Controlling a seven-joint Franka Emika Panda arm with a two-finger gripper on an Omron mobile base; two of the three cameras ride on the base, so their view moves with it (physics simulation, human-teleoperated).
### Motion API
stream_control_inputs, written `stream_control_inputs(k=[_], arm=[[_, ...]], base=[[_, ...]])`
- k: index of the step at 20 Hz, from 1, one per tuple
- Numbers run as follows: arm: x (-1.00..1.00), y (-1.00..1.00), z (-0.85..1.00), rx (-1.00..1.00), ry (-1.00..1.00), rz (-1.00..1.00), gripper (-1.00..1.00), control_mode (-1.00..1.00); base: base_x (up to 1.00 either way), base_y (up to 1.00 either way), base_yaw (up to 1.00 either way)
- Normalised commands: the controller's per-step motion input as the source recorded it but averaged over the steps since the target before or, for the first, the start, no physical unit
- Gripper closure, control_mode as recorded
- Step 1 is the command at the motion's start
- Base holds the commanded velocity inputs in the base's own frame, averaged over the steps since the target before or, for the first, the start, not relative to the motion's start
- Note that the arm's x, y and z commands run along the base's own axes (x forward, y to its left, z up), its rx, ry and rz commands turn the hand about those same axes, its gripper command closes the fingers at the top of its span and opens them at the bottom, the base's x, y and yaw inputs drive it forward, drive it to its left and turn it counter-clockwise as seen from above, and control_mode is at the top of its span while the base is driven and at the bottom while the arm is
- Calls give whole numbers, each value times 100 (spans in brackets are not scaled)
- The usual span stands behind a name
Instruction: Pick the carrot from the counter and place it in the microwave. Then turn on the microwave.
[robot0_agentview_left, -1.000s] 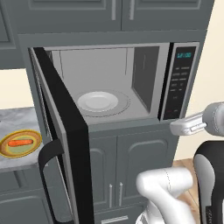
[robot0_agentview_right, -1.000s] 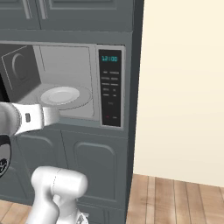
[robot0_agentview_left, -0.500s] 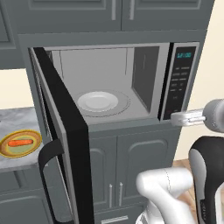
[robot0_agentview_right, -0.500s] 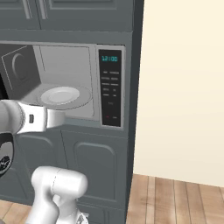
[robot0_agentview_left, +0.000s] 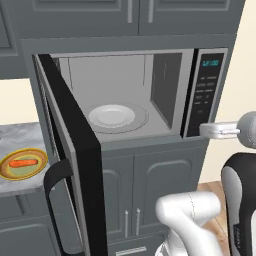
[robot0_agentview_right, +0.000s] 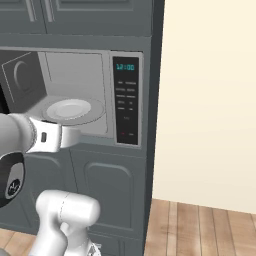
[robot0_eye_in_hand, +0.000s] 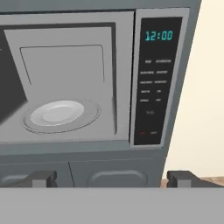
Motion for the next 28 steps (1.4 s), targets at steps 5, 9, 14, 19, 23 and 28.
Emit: stream_control_inputs(k=[5,9,14,19,23,28], arm=[[9,-1,0,5,-3,0,-100,-100],[13,0,0,5,-2,0,-100,-100],[8,-1,0,4,-1,0,-100,-100],[0,-2,0,3,0,0,-100,-100],[-3,-2,1,2,0,0,-100,-100],[-7,-6,3,2,0,-2,-100,-100]], base=[[0,0,0],[0,0,0],[0,0,0],[0,0,0],[0,0,0],[0,0,0]])
